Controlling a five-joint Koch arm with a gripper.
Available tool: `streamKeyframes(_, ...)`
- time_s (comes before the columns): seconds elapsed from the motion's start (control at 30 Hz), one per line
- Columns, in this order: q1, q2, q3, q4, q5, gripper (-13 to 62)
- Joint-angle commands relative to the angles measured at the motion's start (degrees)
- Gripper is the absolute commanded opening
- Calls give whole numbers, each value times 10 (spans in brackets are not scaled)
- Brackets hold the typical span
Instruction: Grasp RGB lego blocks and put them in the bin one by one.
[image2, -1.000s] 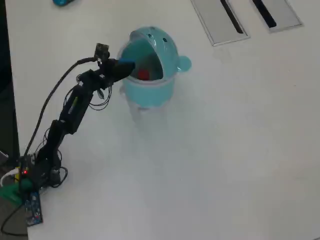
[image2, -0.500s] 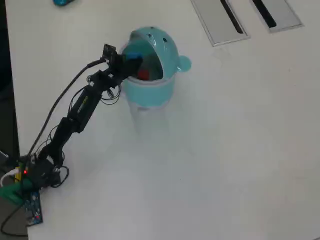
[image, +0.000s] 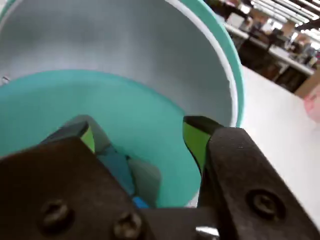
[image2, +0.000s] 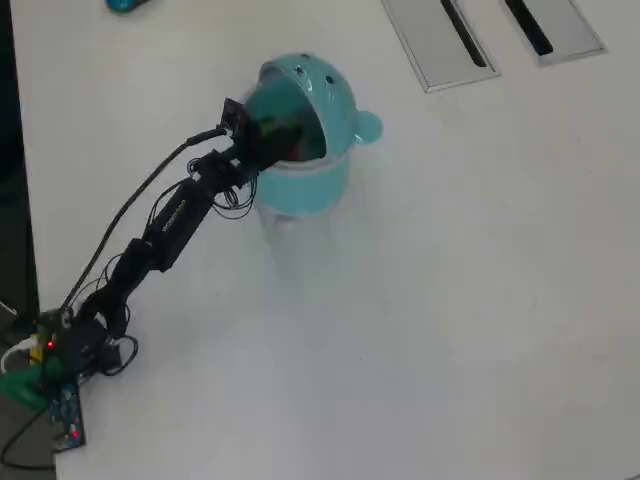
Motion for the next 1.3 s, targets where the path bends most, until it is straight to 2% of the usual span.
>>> streamKeyframes(0.0, 14, 54, -44, 43, 3, 331)
streamKeyframes(0.33, 62, 131, -39, 185, 2, 332)
streamKeyframes(0.7, 115, 224, 21, 233, 2, 345)
streamKeyframes(1.13, 122, 372, 213, 232, 26, 355)
streamKeyframes(1.27, 117, 449, 347, 168, 34, 355)
